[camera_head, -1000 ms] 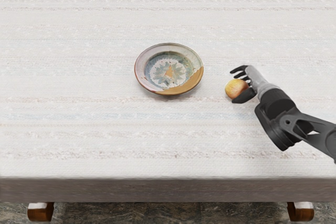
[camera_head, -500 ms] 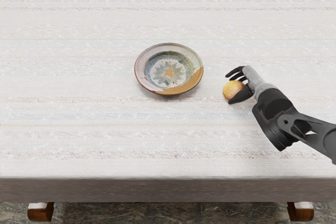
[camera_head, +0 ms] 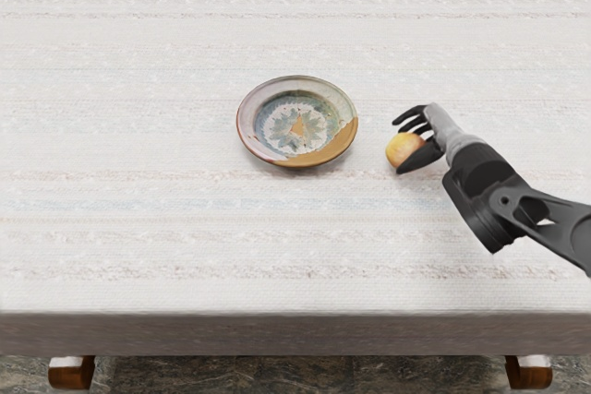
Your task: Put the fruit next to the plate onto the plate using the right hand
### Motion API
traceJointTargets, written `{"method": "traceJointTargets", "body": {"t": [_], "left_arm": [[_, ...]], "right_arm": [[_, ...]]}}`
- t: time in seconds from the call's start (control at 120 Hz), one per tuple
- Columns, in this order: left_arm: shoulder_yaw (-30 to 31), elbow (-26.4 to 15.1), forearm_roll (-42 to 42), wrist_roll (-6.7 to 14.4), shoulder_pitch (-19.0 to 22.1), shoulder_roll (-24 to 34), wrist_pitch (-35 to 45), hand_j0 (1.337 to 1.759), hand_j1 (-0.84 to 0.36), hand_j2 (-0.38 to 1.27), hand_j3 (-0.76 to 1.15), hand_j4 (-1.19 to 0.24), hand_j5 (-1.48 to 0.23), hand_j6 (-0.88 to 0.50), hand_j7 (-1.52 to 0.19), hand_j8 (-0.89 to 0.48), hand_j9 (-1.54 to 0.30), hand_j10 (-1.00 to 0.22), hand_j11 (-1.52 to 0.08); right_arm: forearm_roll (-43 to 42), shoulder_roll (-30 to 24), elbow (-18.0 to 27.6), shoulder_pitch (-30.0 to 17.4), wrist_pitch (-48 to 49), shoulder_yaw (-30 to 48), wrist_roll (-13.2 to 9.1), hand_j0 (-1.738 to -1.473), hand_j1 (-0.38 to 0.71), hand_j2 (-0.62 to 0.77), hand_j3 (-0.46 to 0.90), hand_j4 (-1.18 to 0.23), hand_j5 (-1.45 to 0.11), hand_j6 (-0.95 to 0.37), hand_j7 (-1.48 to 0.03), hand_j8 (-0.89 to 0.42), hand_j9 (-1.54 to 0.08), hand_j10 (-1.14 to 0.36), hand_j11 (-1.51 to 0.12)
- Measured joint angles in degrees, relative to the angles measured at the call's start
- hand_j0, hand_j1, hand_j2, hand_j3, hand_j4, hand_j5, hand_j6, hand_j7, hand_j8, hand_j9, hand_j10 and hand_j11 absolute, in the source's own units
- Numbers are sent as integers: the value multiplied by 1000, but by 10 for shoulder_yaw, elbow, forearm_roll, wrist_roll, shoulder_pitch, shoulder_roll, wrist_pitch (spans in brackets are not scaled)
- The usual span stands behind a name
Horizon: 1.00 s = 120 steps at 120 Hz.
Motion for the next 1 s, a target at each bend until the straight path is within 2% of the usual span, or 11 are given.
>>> {"method": "traceJointTargets", "body": {"t": [0.4, 1.0], "left_arm": [[-1, 1, 0, 0, -10, 0, 1, 1658, 342, 1, 0, -6, -8, -7, -8, -7, -8, -6, -8], [-1, 2, 0, 0, -10, 0, 1, 1658, 342, 1, 0, -6, -8, -7, -8, -6, -8, -6, -8]], "right_arm": [[22, 3, 15, 21, 5, 8, 0, -1658, 163, 199, 0, -498, -668, -488, -659, -378, -671, -510, -669], [26, 53, 24, 62, 2, 8, 0, -1658, 163, 194, 0, -498, -666, -489, -658, -379, -666, -512, -666]]}}
